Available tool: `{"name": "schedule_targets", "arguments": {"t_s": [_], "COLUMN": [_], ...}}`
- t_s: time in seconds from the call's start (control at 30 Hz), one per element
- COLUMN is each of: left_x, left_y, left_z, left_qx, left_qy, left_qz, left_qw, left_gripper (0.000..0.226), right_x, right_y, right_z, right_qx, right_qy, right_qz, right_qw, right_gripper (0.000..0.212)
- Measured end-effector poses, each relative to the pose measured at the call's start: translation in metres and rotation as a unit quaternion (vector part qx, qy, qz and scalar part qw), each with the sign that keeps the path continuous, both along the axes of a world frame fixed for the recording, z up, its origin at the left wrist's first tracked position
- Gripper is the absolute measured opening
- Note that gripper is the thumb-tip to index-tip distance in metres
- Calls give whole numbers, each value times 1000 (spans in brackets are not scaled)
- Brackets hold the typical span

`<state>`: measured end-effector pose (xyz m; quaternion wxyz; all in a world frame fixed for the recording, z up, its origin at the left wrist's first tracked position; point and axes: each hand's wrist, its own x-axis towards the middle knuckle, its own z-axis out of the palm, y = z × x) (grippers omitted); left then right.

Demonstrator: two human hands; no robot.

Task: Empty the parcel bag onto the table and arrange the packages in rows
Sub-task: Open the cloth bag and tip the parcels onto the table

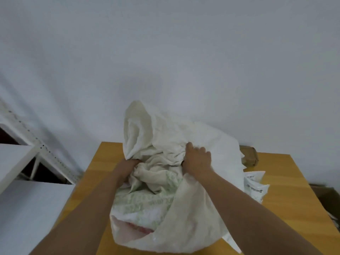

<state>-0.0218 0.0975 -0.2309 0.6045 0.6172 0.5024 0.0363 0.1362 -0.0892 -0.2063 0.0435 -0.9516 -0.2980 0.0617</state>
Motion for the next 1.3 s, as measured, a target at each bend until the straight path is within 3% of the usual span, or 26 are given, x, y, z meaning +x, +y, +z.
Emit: {"name": "schedule_targets", "arguments": {"t_s": [0.1,0.23,0.33,0.47,0.6,0.7,0.8,0.97,1.13,1.3], "left_x": [15,29,37,48,54,54,58,74,86,97], "left_y": [-3,-6,-6,-5,-10,-16,-22,-39,-51,-72], "left_z": [15,29,33,38,32,18,6,-1,-8,-9], "left_qx": [12,124,170,178,181,123,139,154,255,248], "left_qy": [-54,-86,-130,-155,-86,-34,-32,-20,13,14], "left_qz": [7,5,-4,-18,-37,-33,-17,-24,-22,-23], "left_qw": [998,989,977,972,979,991,990,988,967,968], "left_gripper": [42,28,28,36,16,20,22,28,28,33], "right_x": [4,5,7,12,18,20,25,36,39,38], "right_y": [1,2,-2,-5,-11,-19,-31,-51,-69,-85], "right_z": [9,9,3,-12,-21,-30,-37,-45,-49,-57], "right_qx": [-16,77,140,160,148,109,93,130,179,193], "right_qy": [-89,-167,-98,-78,-21,62,142,172,164,202], "right_qz": [12,55,109,91,39,-2,16,29,42,5], "right_qw": [996,981,979,980,988,992,985,976,969,960], "right_gripper": [34,35,38,37,57,64,75,86,94,84]}}
